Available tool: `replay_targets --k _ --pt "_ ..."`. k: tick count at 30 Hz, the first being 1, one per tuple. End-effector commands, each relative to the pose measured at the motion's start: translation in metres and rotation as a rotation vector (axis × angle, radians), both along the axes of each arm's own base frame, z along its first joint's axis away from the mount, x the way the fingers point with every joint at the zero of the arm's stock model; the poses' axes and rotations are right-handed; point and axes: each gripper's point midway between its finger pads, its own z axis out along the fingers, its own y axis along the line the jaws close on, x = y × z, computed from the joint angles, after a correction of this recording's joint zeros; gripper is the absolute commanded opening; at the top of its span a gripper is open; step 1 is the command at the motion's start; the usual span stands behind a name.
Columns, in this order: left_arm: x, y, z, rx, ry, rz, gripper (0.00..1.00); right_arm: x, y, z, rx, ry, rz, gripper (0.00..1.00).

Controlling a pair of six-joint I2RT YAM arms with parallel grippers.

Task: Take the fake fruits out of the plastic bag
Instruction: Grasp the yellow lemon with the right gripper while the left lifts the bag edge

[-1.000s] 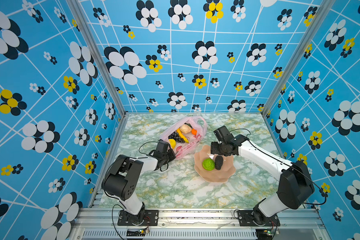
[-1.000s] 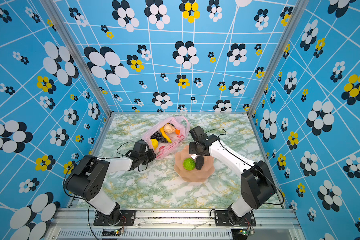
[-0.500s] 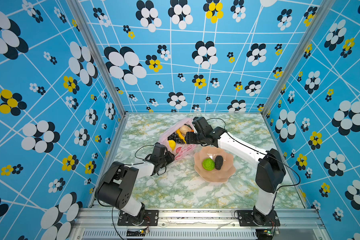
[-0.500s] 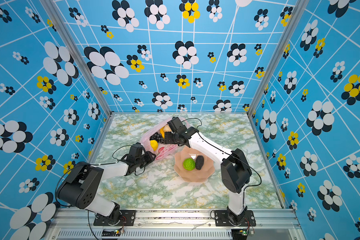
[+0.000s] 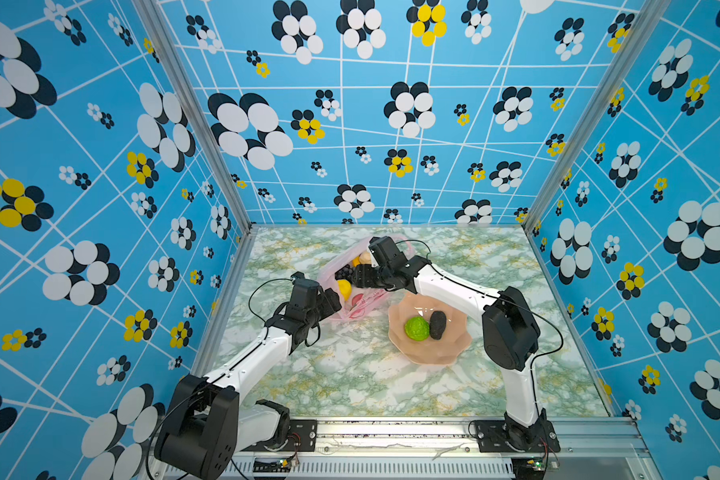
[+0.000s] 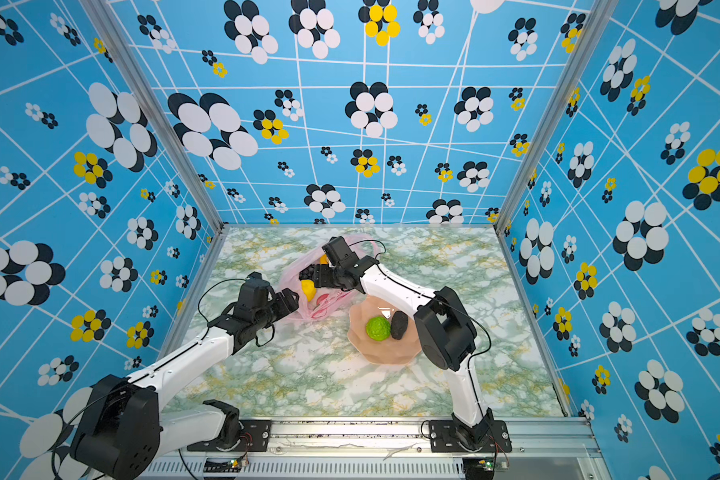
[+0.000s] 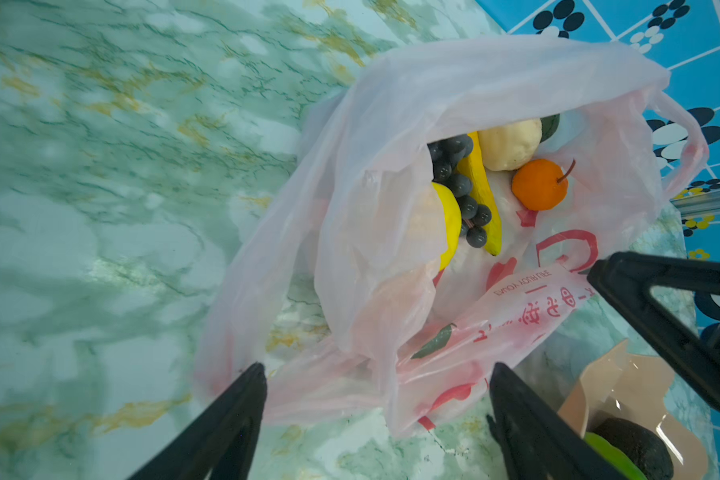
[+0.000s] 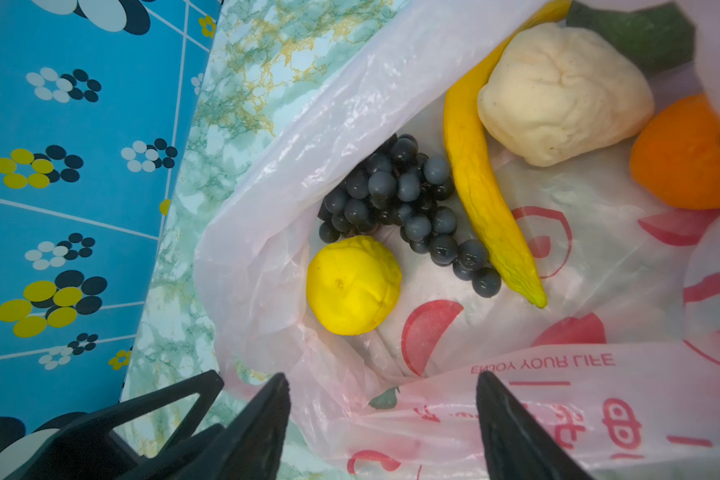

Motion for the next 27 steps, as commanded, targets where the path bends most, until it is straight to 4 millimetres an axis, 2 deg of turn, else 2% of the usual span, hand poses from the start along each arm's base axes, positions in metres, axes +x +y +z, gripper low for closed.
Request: replay_targets --k 1,7,12,13,14,17,24,27 --pt "0.013 0.001 0.003 0.05 0.021 -0.012 0.87 0.005 0.013 0.0 0.031 -0.006 0.006 0.73" --pt "0.044 0.0 0.0 0.078 0.054 0.016 0.89 0.005 0.016 -0.017 0.028 0.014 0.002 0.74" --pt "0.059 0.011 -0.021 0.145 0.14 0.066 0.88 0.007 0.02 -0.024 0.031 0.017 0.014 0.76" --pt "0.06 0.013 -0.025 0.145 0.147 0.073 0.86 0.007 0.021 -0.021 0.036 0.016 0.016 0.76" --pt "0.061 0.016 -0.029 0.14 0.158 0.083 0.84 0.008 0.022 -0.035 0.022 0.033 0.02 0.77" --pt "0.063 0.022 -0.038 0.12 0.179 0.092 0.77 0.009 0.025 -0.043 0.018 0.044 0.027 0.78" --pt "0.06 0.036 -0.047 0.027 0.168 0.103 0.5 0.01 0.037 -0.046 0.017 0.047 0.069 0.78" --pt "0.058 0.036 -0.053 -0.003 0.171 0.084 0.44 0.007 0.046 -0.045 0.013 0.038 0.094 0.79"
